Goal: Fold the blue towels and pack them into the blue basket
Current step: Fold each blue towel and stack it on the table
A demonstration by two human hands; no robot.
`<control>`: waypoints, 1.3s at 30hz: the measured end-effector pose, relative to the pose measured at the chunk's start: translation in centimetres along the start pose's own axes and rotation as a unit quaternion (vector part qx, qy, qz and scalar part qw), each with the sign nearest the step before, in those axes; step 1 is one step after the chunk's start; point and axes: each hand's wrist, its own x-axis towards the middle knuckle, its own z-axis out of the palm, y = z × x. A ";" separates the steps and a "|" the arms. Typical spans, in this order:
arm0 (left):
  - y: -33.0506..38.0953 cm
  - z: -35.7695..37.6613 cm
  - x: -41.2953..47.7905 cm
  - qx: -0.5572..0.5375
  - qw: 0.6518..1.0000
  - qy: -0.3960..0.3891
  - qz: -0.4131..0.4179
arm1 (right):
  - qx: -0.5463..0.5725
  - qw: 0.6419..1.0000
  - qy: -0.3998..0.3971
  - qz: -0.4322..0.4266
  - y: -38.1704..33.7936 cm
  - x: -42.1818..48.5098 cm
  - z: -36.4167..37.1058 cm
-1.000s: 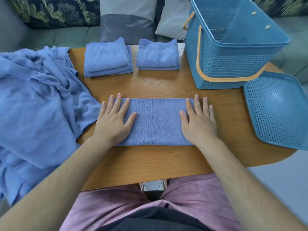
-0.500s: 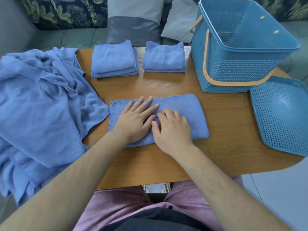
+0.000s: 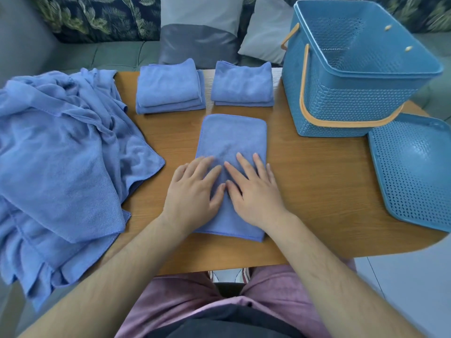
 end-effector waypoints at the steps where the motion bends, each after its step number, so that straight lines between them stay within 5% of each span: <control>1: -0.1 0.2 -0.1 -0.044 0.998 -0.036 -0.008 | 0.005 1.000 0.003 -0.010 0.5 0.4 0.1; 4: -0.5 0.7 -0.1 -0.104 0.988 -0.104 -0.053 | 0.028 0.999 0.004 -0.039 1.4 1.4 0.2; 10: -1.0 0.7 0.2 -0.146 0.982 -0.105 -0.060 | 0.201 0.970 0.105 -0.085 3.0 0.3 0.1; 15: -2.5 -0.2 -0.6 -0.234 0.966 -0.102 0.030 | 0.222 0.960 0.133 -0.103 4.2 -1.9 0.0; 22: -3.2 -1.1 -1.6 -0.287 0.947 -0.112 0.092 | 0.241 0.951 0.133 -0.140 4.8 -3.6 -0.7; 31: -3.1 -1.6 -1.8 -0.295 0.944 -0.125 0.080 | 0.219 0.959 0.009 -0.177 6.2 -6.3 -1.8; 39: -3.0 -3.0 -1.8 -0.365 0.921 -0.120 0.064 | 0.261 0.952 0.081 -0.139 6.0 -5.6 -0.9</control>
